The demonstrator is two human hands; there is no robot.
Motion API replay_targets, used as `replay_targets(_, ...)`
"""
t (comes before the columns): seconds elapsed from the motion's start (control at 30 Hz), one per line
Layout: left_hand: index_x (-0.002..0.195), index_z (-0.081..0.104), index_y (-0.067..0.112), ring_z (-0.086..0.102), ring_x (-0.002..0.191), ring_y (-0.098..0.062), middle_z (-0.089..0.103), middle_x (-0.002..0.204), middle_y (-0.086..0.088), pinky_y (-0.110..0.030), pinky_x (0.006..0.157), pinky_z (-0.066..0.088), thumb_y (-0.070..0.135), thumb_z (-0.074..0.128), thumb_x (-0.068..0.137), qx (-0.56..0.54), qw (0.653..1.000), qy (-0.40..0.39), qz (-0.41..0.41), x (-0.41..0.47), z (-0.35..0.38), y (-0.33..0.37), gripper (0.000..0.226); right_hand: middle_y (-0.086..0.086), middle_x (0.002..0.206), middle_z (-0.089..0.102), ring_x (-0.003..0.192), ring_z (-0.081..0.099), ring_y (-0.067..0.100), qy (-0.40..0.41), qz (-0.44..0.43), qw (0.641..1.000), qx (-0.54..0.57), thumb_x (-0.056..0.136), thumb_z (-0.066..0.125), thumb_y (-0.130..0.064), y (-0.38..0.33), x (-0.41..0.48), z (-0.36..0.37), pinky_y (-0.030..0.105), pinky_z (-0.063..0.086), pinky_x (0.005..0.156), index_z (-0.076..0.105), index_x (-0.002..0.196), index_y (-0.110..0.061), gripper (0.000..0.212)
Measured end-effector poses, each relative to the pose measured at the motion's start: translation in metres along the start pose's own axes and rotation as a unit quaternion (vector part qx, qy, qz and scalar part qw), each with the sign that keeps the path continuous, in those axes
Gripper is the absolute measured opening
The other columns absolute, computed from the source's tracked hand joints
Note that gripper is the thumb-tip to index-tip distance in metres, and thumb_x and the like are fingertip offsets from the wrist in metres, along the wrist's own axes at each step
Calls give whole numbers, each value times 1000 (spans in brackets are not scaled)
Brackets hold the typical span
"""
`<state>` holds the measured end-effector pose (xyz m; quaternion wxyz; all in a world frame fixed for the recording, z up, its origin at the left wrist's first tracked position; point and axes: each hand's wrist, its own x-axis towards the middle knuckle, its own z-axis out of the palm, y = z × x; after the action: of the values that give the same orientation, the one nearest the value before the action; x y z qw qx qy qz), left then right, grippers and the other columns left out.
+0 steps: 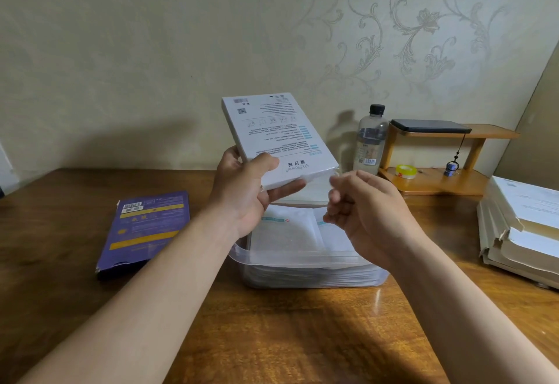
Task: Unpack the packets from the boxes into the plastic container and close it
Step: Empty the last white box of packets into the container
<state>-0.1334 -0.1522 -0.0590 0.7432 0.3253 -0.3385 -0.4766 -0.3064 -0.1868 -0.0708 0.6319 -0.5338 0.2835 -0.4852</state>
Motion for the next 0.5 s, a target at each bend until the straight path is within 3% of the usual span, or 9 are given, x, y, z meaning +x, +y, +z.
replay_targets(0.1, 123, 55, 6, 75, 96, -36, 75, 114, -16, -44, 66, 63, -13, 51, 94, 12, 999, -30, -13, -3, 3, -2, 34, 9, 68, 59, 62, 58, 20, 59, 38, 997, 18, 95, 65, -25, -1, 3, 0, 35, 52, 67, 62, 87, -8, 19)
replay_targets(0.17, 119, 57, 8, 75, 97, -35, 75, 115, -15, -44, 66, 63, -12, 51, 95, 18, 999, -43, -14, -4, 4, -4, 32, 10, 72, 62, 66, 61, 21, 67, 45, 997, 19, 93, 67, -29, -1, 3, -2, 36, 54, 72, 63, 88, -7, 22)
replay_targets(0.33, 126, 54, 7, 74, 100, -38, 73, 118, -16, -44, 67, 63, -10, 52, 96, 26, 998, -62, -15, -4, 4, -4, 35, 14, 79, 66, 75, 67, 26, 87, 40, 995, 40, 90, 71, -16, 1, 5, -2, 37, 61, 77, 62, 103, 2, 24)
replay_targets(0.4, 127, 53, 8, 74, 100, -38, 73, 118, -16, -43, 67, 64, -9, 52, 96, 32, 997, -69, -22, -5, 4, -5, 35, 20, 85, 66, 81, 66, 29, 89, 31, 994, 54, 89, 70, -8, 0, 4, -3, 37, 61, 78, 59, 94, -2, 13)
replay_targets(0.5, 130, 52, 6, 74, 100, -39, 73, 118, -17, -42, 66, 64, -7, 53, 97, 38, 996, -68, -30, -5, 4, -5, 36, 28, 94, 66, 82, 65, 32, 91, 19, 992, 81, 86, 70, 1, -1, 3, -3, 40, 61, 81, 49, 81, -9, 24)
